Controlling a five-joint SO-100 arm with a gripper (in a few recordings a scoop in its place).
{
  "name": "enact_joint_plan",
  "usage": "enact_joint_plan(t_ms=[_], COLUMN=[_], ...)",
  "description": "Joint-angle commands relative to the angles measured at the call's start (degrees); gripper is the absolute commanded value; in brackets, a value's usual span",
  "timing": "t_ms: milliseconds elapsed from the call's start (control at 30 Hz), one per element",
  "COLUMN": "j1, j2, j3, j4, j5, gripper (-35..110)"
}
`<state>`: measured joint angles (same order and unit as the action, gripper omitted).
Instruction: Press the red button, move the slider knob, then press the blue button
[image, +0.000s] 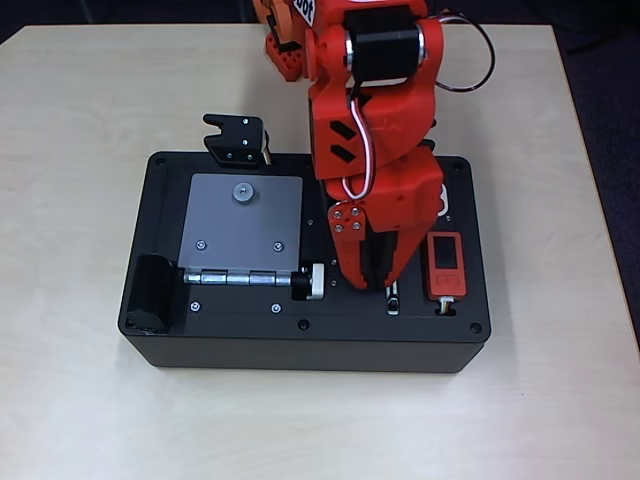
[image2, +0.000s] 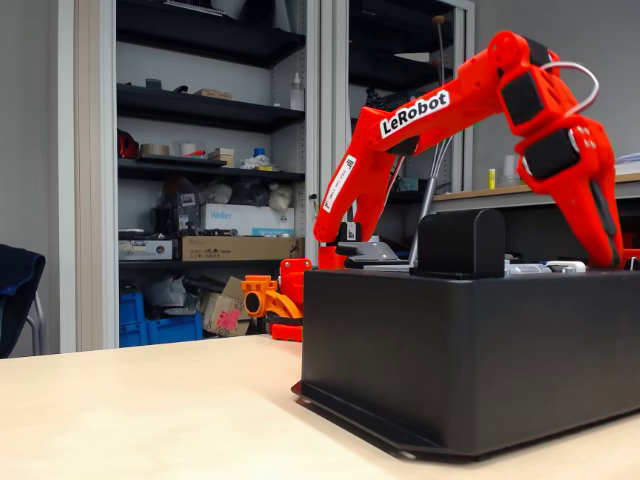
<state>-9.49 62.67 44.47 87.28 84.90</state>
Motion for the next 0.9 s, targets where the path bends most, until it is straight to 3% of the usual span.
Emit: enact_joint_plan(t_ms=[0,500,867], j1=[-2.0,-10.4,-14.8], j2=[6.2,34.3,48.4], j3=[-1.3,24.3,43.1], j4=[2.3,-9.3,-15.6], j5=[1.1,1.3,9.0], gripper=[0,0,0])
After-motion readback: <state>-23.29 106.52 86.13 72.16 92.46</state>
